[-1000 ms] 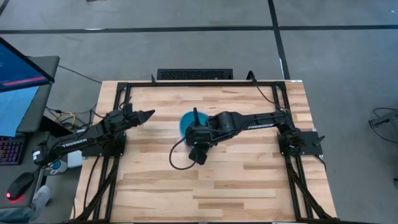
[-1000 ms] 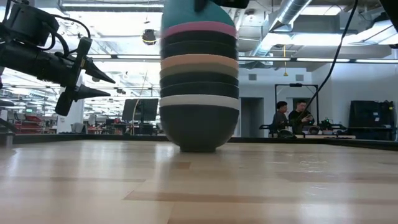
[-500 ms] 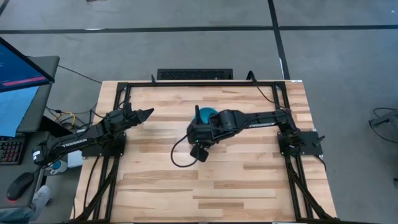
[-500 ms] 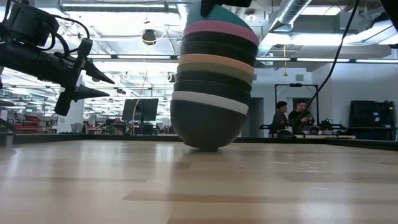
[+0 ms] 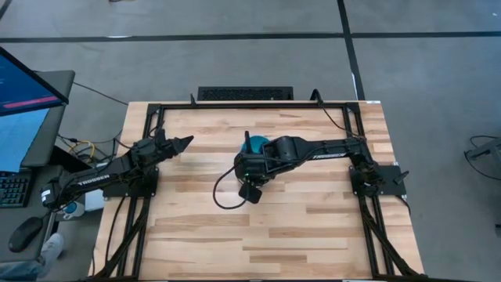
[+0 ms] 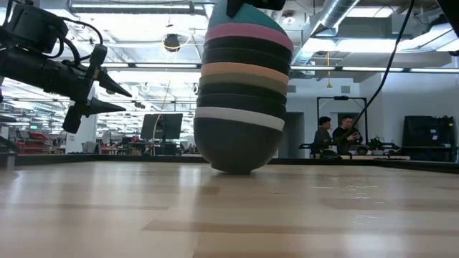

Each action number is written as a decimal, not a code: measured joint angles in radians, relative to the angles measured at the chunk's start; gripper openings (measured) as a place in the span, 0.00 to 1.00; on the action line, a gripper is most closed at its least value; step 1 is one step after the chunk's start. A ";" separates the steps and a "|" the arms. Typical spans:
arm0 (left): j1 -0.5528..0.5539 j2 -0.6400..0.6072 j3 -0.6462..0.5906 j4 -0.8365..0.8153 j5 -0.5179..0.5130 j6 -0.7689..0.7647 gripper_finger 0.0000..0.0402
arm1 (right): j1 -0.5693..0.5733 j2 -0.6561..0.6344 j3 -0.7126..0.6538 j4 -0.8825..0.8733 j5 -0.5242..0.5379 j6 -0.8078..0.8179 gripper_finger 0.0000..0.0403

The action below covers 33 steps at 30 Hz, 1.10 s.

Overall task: Nest bowls inside each other
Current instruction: Stack the blue bowl on top of the pink bowl

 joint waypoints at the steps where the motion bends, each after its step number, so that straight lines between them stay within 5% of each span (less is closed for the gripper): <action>1: 0.000 0.000 0.000 0.000 -0.003 0.000 0.38 | -0.001 0.000 0.000 0.006 -0.005 -0.002 0.06; 23: 0.000 0.000 0.000 0.000 -0.004 0.000 0.38 | -0.036 0.001 -0.001 0.121 -0.041 -0.059 0.05; 33: 0.000 0.000 0.000 0.000 -0.012 0.000 0.38 | -0.026 0.002 0.022 0.120 0.048 -0.158 0.04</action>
